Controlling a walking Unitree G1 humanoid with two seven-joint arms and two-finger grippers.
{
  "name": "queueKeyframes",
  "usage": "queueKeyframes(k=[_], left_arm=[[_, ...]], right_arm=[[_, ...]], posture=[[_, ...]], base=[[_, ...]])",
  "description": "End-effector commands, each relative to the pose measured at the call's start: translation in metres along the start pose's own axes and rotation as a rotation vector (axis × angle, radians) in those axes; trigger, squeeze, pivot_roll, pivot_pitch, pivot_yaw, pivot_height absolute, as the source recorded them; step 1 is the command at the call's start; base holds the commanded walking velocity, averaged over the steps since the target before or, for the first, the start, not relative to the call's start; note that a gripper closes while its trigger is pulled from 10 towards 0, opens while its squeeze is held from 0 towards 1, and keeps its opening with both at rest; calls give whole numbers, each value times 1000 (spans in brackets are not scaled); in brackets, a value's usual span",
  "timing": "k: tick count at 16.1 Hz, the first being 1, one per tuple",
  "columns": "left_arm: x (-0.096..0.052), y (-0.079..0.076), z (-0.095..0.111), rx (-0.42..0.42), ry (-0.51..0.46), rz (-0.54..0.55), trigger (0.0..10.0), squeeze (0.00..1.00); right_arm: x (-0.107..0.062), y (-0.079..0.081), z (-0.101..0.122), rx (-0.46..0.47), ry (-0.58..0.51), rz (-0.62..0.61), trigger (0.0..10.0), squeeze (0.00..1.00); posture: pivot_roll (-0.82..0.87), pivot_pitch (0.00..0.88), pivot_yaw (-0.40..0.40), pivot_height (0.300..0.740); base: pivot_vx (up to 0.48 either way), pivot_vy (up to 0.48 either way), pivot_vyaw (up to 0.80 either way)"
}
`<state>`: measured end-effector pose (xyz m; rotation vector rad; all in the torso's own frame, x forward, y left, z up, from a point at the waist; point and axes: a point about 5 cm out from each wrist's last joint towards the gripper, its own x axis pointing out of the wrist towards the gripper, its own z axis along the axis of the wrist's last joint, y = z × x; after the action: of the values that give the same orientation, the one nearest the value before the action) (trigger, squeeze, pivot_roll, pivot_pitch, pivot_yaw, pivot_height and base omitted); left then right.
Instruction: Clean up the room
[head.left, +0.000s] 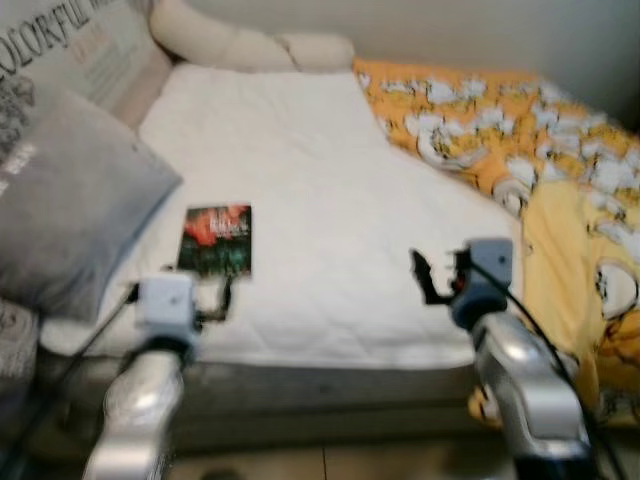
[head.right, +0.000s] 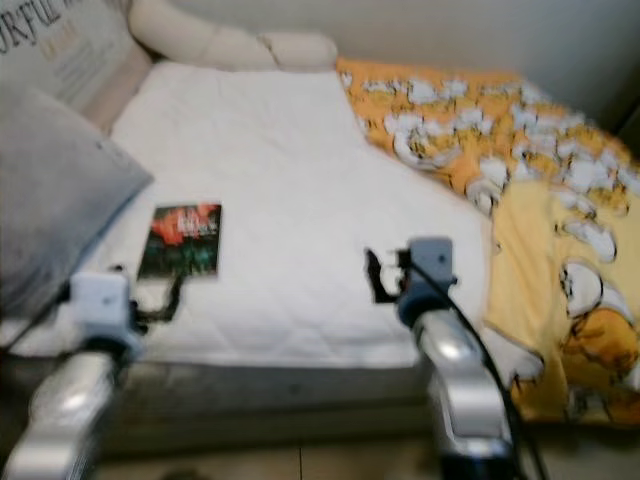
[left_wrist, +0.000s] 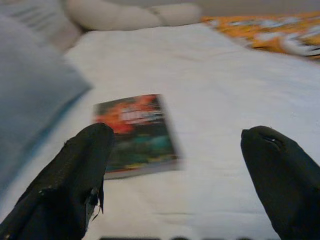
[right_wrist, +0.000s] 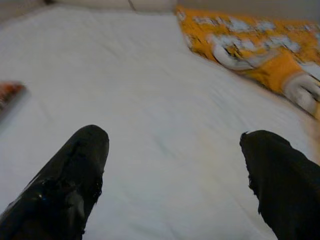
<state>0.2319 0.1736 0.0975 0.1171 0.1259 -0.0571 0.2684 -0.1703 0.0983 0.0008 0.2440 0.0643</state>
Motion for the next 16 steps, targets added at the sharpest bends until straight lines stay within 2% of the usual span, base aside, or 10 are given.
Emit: queueKeyframes(k=[1,3,5,8,12,14,16], left_arm=[[4,2,2,19,-17,4,10000,318],[7,3,-3,19,-8,3,10000,318],[10,7,-10,15,3,6,10000,318],[10,8,-11,11,-1,9,10000,318],[6,-4,8,25,-50,10,10000,314],[4,-8,14,12,-58,21,10000,294],[2,-8,21,15,-73,11,10000,322]], right_arm=[[2,0,6,6,-26,-3,10000,1000],[2,-2,5,2,-21,-20,10000,1000],[3,-9,3,-2,-8,-62,10000,1000],[3,-11,3,-10,-8,-60,10000,1000],[3,-6,5,-27,-15,-36,10000,1000],[3,-4,5,-32,-12,-16,10000,1000],[4,-1,3,-39,-1,-3,10000,1000]], posture=[[107,0,-69,740],[103,0,-66,740],[96,0,-66,740],[91,0,-67,740],[86,0,-68,740],[87,0,-75,740],[91,0,-77,740]], base=[[0,-334,800],[0,-336,800],[0,-336,0],[0,-337,0],[0,-339,0],[0,0,0],[0,0,0]])
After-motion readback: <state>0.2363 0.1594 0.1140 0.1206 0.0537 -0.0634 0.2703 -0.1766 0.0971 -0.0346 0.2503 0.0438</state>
